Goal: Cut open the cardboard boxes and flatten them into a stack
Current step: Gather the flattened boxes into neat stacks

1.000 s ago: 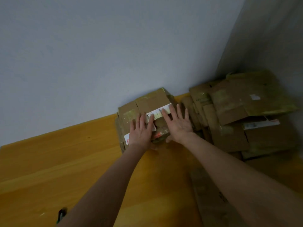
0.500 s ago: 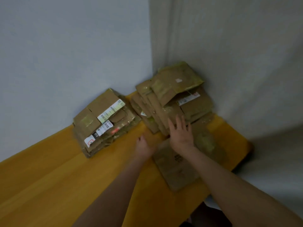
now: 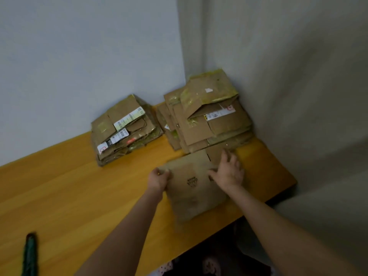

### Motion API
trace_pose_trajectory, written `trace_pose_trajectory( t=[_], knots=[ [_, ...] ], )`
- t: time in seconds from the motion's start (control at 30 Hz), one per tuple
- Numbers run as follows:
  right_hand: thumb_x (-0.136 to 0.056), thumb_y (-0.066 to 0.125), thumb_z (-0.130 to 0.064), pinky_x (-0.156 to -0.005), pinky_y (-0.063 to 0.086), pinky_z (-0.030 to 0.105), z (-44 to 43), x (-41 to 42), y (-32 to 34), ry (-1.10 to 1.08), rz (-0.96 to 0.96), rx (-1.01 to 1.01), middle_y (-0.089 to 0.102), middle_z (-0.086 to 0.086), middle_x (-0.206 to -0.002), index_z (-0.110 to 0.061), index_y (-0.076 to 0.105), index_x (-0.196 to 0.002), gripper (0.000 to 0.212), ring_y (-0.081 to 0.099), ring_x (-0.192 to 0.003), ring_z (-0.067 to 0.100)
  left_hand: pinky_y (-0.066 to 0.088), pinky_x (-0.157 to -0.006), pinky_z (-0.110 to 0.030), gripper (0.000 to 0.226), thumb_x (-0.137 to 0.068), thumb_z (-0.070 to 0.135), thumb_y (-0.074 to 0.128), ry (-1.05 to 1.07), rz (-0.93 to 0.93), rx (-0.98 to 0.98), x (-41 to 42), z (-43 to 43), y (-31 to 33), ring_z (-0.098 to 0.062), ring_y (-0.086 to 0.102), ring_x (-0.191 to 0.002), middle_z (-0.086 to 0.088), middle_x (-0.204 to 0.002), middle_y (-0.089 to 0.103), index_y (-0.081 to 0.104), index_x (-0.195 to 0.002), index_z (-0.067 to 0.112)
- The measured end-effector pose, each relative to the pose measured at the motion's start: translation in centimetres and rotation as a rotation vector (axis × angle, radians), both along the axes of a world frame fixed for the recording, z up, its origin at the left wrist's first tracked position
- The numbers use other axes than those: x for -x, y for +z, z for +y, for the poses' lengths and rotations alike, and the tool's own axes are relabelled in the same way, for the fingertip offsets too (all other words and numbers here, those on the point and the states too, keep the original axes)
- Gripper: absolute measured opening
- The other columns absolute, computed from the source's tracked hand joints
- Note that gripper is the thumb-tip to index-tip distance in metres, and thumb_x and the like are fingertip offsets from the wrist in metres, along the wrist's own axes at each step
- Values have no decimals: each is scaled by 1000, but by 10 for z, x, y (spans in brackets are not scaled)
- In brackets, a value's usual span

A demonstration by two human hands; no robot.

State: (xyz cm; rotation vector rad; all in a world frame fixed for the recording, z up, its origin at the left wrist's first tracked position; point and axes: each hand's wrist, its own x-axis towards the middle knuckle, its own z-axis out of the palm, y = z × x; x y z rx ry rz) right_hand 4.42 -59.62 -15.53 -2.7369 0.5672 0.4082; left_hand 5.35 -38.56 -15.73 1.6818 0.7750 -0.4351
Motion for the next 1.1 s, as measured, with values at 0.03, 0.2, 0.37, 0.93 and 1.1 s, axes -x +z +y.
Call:
trace_pose_trajectory(
  t=[0.03,0.2,0.37,0.93,1.1],
  knots=[
    [-75,67,-62,-105,33,48,-4,-4,3,-71,-2,-67,23,15,-152,-21,8,-152,105,29,-137,36,43,-103,-49,61,-97,22,58,28,-37,-3,-2,10,4,-38,46,-127,-16,-144,44,31,-149,7],
    [-69,73,-62,-95,43,46,32,-15,17,-137,18,-418,34,11,-151,-21,11,-152,111,41,-132,34,47,-87,-37,26,-97,21,56,198,-182,-61,-6,67,36,-29,58,-102,-17,-118,62,58,-118,6],
    [-76,76,-41,-93,48,42,93,-42,47,-144,-166,-659,44,5,-143,-26,26,-148,89,50,-123,31,43,-80,-33,36,-97,23,56,358,-262,-181,-18,122,68,-23,55,-93,-10,-105,61,56,-126,1],
    [-71,65,-68,-118,1,53,244,-220,66,778,-119,3,-7,0,-161,-34,5,-152,107,-11,-146,32,43,-103,-46,41,-99,11,48,338,-151,-183,-163,235,40,-37,50,-122,-17,-137,51,42,-139,5],
    [-63,74,-66,-111,-13,59,261,-221,22,1001,96,274,-33,5,-153,-31,-17,-150,131,-29,-140,36,27,-113,-46,68,-94,30,55,-198,-159,-809,-170,226,18,-36,24,-141,-16,-157,16,20,-151,16]
  ],
)
